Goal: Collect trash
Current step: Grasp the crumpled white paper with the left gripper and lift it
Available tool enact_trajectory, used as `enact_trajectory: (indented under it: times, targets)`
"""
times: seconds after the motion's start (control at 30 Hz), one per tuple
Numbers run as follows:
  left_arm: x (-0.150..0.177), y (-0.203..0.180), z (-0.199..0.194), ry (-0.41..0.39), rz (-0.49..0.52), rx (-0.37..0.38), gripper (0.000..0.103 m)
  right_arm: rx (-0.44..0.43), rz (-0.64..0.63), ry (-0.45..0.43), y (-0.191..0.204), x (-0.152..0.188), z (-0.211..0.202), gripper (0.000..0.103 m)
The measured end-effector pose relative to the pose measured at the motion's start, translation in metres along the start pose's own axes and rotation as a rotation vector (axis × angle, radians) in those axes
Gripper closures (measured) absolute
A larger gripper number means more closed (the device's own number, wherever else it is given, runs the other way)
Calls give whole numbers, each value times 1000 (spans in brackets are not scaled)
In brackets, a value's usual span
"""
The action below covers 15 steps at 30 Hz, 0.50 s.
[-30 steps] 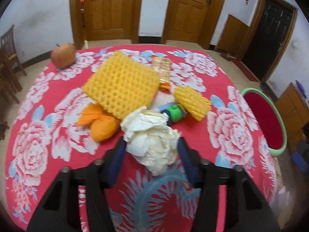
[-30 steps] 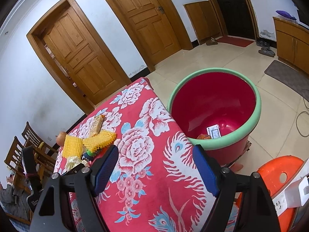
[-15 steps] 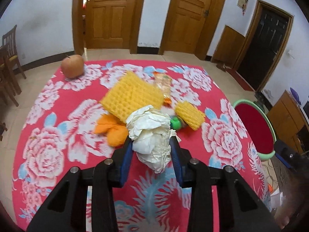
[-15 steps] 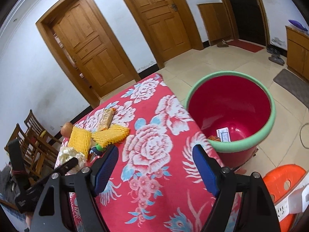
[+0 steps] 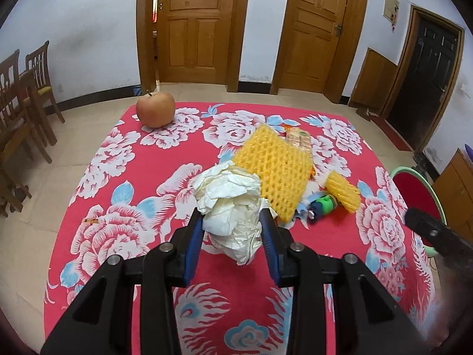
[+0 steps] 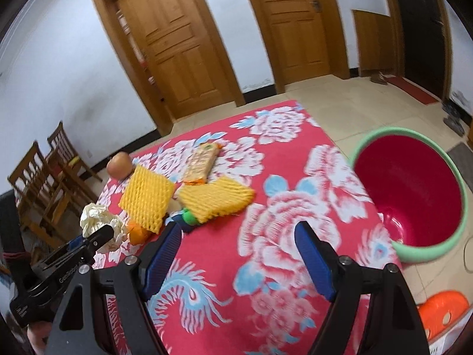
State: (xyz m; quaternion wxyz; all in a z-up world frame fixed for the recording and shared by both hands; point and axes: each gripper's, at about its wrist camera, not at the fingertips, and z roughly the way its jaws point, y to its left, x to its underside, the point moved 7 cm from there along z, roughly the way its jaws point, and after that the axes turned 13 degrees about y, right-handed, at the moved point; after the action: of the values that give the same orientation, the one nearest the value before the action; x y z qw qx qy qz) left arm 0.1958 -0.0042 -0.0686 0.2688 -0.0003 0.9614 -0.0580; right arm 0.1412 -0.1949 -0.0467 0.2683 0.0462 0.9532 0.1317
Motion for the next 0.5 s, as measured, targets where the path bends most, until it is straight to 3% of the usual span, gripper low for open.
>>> enact_trajectory:
  times: [0.33,0.5]
  targets:
    - [0,3,11,16,-7,21,65,10,-128,83,33,-20,55,23]
    - [1,2,15,22,-4,28,65,-2,-143,104,36,-27,74,39]
